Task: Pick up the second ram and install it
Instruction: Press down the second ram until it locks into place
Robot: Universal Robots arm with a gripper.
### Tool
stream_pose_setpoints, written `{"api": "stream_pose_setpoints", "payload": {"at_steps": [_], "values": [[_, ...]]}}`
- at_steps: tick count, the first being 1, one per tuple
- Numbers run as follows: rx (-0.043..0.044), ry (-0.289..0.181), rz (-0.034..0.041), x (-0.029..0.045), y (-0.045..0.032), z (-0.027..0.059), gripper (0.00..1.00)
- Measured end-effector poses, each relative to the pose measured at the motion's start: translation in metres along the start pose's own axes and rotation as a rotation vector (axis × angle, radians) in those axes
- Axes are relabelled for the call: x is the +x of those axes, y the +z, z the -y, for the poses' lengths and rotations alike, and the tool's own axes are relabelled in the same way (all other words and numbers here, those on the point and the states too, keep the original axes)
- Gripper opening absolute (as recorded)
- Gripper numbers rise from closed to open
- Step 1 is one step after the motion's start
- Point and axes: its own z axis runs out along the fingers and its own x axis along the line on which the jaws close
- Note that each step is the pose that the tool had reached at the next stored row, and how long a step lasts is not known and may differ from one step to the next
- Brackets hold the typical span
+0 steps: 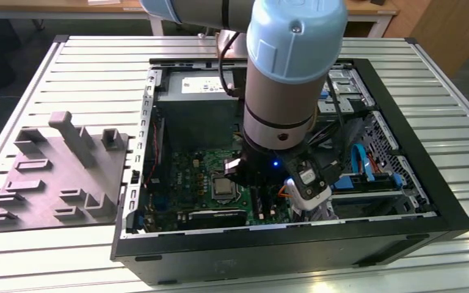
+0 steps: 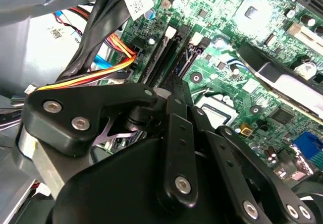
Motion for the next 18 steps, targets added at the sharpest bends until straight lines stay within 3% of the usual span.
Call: {"api": "stream_pose_setpoints", "payload": {"at_steps": [8, 18], "values": [[0.0008, 0.000, -0.0002, 0.0003, 0.0071, 0.0004, 0.10], [0.0000, 0.000, -0.0001, 0.0004, 0.0105, 0.0005, 0.10]]}}
